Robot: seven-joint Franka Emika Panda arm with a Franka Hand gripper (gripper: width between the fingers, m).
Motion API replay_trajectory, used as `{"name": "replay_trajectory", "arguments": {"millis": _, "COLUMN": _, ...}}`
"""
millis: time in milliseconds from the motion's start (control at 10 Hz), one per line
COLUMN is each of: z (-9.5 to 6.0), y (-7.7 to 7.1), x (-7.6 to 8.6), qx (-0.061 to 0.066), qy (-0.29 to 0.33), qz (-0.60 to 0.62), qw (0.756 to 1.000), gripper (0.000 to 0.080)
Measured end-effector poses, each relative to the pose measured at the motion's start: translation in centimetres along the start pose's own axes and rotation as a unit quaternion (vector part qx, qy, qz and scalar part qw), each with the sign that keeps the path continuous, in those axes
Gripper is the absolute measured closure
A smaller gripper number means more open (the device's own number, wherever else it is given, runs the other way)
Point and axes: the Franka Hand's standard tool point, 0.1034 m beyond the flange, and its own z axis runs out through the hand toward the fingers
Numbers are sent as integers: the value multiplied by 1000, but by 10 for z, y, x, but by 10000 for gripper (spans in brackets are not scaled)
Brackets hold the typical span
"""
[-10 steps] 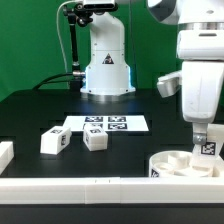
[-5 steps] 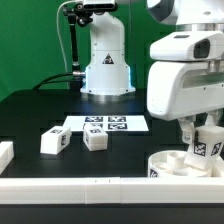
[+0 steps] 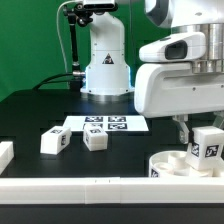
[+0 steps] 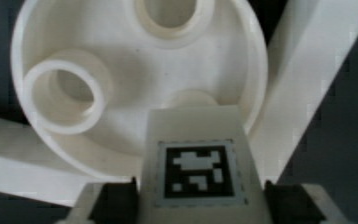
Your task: Assemble stool
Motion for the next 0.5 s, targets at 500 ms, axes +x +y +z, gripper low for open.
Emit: {"name": "replay_trajectory", "arguments": {"millis": 500, "z": 1, "y": -1, "x": -1, "qx": 0, "qy": 2, "qz": 199, "qw": 980, "gripper": 461}}
